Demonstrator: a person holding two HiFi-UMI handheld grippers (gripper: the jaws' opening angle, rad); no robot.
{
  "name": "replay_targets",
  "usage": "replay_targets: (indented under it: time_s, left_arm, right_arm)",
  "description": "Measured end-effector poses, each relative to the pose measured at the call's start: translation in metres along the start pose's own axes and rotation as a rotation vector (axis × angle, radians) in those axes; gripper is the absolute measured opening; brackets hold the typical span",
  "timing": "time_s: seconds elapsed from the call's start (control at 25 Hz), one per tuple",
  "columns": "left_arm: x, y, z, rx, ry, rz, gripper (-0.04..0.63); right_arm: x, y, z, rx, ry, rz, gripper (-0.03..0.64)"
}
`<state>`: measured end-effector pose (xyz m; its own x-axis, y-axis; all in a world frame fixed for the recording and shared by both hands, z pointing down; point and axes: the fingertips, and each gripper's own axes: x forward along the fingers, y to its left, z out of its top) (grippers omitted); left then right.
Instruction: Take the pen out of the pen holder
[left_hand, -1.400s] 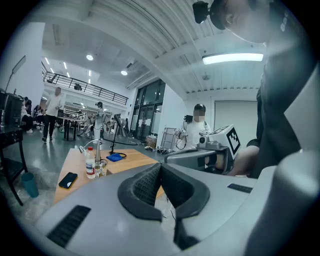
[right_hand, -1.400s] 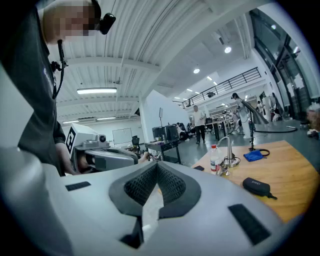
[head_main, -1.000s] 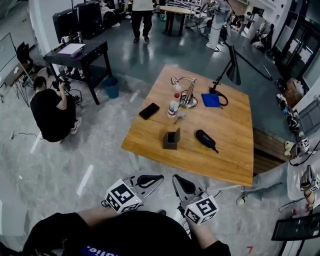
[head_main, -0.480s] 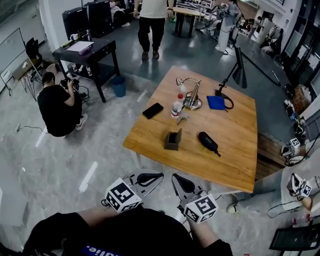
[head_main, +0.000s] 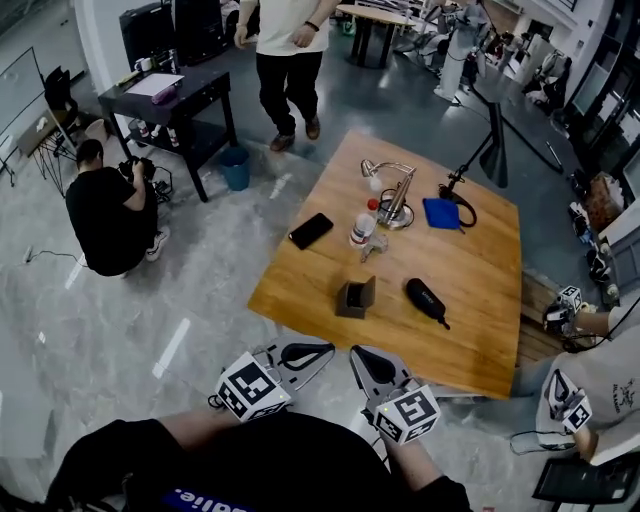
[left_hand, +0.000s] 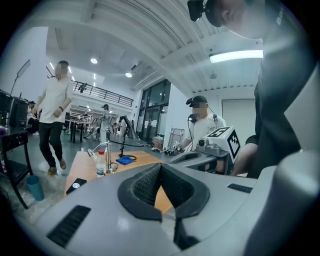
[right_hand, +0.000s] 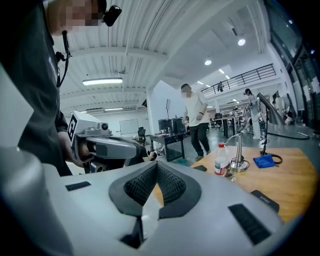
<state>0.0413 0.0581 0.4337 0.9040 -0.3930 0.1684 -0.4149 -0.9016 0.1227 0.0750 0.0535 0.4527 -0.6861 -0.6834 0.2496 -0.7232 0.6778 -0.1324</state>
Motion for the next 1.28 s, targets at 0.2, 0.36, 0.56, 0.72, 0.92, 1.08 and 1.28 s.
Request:
replay_targets:
  time_s: [0.2, 0.36, 0.56, 0.72, 0.92, 1.08, 1.28]
  left_arm:
    - [0.002, 0.059, 0.013, 0.023, -0.006, -0.064, 0.008]
    - [0.008, 0.089, 0.015, 0.041, -0.002, -0.108, 0.008]
    - [0.023, 0.109, 0.015, 0.026, 0.007, -0.1, 0.008]
    - [0.039, 0.119, 0.013, 0.009, 0.019, -0.084, 0.008]
    - [0.051, 0.127, 0.009, -0.017, 0.041, -0.048, 0.008]
    - [0.052, 0.129, 0.005, -0.021, 0.051, -0.038, 0.008]
    - [0.049, 0.127, 0.0, -0.023, 0.066, -0.028, 0.008]
  right_arm:
    - [0.041, -0.024, 0.012, 0.011, 0.023, -0.077, 0.006]
    - [0.068, -0.043, 0.018, -0.009, 0.035, -0.132, 0.006]
    - [0.088, -0.069, -0.006, -0.078, 0.152, -0.151, 0.007]
    - [0.097, -0.091, -0.035, -0.1, 0.264, -0.14, 0.008]
    - [0.105, -0.106, -0.07, -0.12, 0.38, -0.117, 0.023]
    - [0.111, -0.114, -0.096, -0.166, 0.48, -0.111, 0.064]
    - [0.121, -0.123, -0.118, -0.281, 0.583, -0.155, 0.077]
